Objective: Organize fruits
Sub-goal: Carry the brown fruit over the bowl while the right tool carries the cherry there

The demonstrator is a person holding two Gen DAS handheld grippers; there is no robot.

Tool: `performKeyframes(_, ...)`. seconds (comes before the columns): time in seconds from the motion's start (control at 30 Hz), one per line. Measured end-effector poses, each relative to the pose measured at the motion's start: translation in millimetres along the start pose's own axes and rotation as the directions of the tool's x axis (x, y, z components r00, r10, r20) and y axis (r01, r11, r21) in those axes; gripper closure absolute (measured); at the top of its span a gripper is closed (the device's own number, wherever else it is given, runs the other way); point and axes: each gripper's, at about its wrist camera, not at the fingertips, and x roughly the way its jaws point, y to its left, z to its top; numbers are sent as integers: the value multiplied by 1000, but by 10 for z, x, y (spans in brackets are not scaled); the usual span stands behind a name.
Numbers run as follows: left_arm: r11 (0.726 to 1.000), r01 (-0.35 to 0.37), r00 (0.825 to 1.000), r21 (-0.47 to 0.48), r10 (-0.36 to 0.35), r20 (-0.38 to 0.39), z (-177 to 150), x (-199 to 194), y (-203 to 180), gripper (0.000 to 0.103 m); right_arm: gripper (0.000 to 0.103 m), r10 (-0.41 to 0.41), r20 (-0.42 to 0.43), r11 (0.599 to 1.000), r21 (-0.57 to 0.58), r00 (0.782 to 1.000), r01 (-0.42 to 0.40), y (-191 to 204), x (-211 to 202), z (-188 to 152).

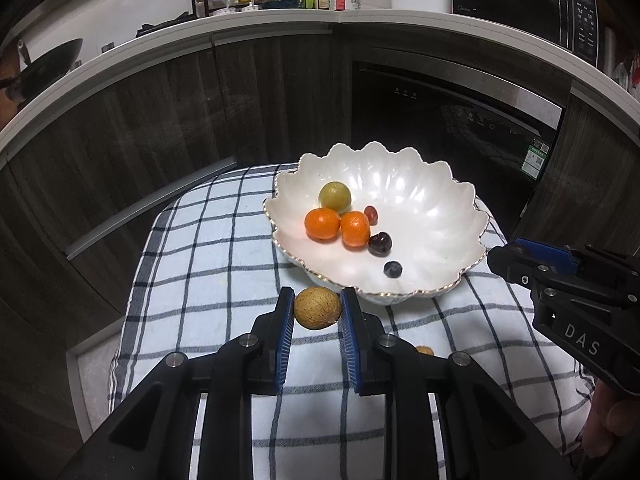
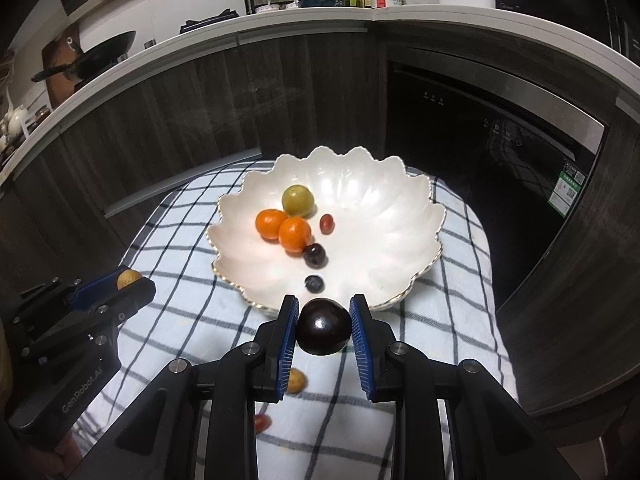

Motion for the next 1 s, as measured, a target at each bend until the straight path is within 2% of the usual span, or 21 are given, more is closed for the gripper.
performKeyframes(0.5,999,28,999,27,-28,-15,307,313,-118,79,75,-35,4,999,16,999,35,-220,165,234)
performKeyframes(1.0,998,36,999,45,-34,-42,446,690,-148,79,75,-64,-15,998,13,998,64,-361,488,345)
